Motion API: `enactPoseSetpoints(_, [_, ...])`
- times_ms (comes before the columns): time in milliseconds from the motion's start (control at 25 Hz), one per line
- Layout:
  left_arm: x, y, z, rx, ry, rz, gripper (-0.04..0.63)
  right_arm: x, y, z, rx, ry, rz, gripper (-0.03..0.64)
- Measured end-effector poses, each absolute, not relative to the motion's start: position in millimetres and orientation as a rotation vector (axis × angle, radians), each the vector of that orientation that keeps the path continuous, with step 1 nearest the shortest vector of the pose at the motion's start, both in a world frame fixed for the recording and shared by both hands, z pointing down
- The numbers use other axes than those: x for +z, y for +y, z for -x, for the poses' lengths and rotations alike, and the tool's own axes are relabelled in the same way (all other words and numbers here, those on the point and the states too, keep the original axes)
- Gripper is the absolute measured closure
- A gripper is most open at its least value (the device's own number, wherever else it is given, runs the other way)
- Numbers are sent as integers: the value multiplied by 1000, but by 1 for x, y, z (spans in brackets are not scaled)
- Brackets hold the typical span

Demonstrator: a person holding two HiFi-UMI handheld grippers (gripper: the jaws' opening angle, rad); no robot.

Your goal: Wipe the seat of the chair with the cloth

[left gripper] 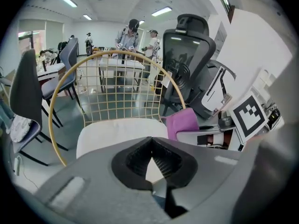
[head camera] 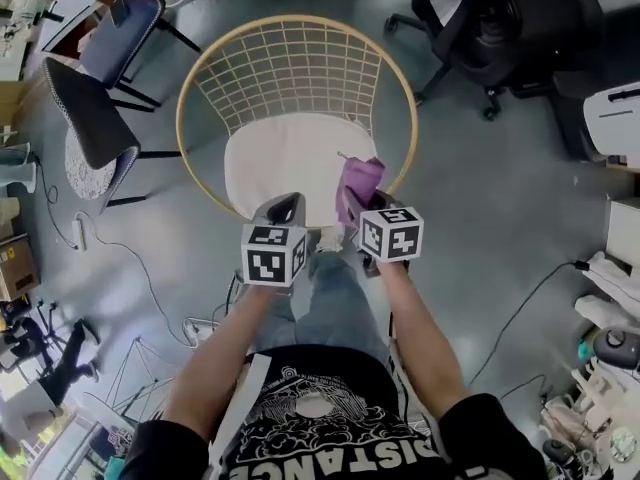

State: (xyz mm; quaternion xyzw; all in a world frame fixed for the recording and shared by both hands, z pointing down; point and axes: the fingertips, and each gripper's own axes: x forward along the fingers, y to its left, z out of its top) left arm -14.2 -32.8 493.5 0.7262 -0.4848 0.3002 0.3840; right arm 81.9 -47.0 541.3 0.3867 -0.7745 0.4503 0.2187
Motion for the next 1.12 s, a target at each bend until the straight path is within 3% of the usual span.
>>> enactPoseSetpoints(600, [393,-31,44,641,-1308,-1962,601,390,-56,-2,1017,-2428,-1006,557])
enactPoseSetpoints(1120, [338,-17,82,491,-1318,-2080,603,334,-24,45,815,-2473,-1080,558])
